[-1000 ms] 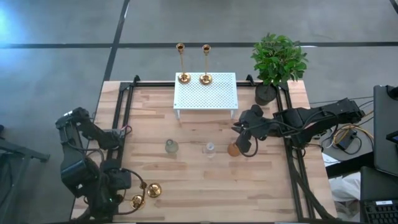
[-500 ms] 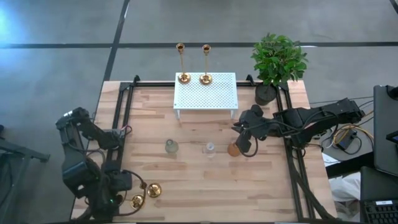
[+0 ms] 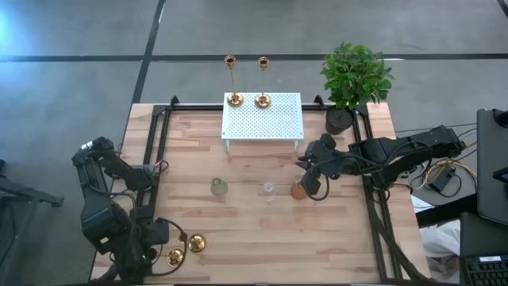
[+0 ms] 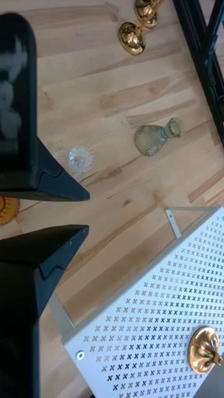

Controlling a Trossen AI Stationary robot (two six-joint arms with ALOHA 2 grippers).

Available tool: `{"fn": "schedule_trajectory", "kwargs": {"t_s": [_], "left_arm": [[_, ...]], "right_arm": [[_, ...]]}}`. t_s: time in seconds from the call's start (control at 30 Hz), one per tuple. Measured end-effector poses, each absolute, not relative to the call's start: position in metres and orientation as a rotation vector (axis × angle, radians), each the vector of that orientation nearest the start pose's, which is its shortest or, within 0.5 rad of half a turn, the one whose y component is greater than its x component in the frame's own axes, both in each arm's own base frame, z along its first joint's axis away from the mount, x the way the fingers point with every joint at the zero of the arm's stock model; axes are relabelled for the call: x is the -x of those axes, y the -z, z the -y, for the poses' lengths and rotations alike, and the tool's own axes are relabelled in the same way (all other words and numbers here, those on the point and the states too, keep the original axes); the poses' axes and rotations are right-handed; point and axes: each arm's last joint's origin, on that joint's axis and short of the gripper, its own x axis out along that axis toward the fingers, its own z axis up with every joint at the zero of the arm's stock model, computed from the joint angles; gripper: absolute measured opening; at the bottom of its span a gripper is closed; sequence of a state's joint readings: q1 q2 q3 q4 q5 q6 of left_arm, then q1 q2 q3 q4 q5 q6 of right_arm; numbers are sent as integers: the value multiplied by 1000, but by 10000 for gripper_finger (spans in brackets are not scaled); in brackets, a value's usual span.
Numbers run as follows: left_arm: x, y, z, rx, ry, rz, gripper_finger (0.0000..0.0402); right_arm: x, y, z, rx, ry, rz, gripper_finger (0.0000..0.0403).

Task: Pick & Place candle stick holders
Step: Align the gold candle holder with the other gold candle holders on the shelf

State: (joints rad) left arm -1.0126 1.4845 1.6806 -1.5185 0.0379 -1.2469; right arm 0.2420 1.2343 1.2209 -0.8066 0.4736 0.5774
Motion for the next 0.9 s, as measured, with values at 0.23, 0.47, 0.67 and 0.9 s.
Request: {"fn": "schedule_trajectory", "kwargs": {"t_s": [0.23, 0.47, 0.67, 0.9], "left_arm": [[-131, -379, 212, 335, 32, -1475, 80], [-131, -381, 212, 328, 63, -1469, 13], [-131, -381, 212, 311, 72, -1468, 10], [-125, -386, 202, 314, 61, -1470, 7]], "right_arm": [[-238, -341, -45, -258, 428, -676, 57], [-238, -341, -45, -258, 428, -676, 61], [-238, -341, -45, -258, 428, -676, 54], [-238, -341, -45, -258, 427, -676, 54]]}}
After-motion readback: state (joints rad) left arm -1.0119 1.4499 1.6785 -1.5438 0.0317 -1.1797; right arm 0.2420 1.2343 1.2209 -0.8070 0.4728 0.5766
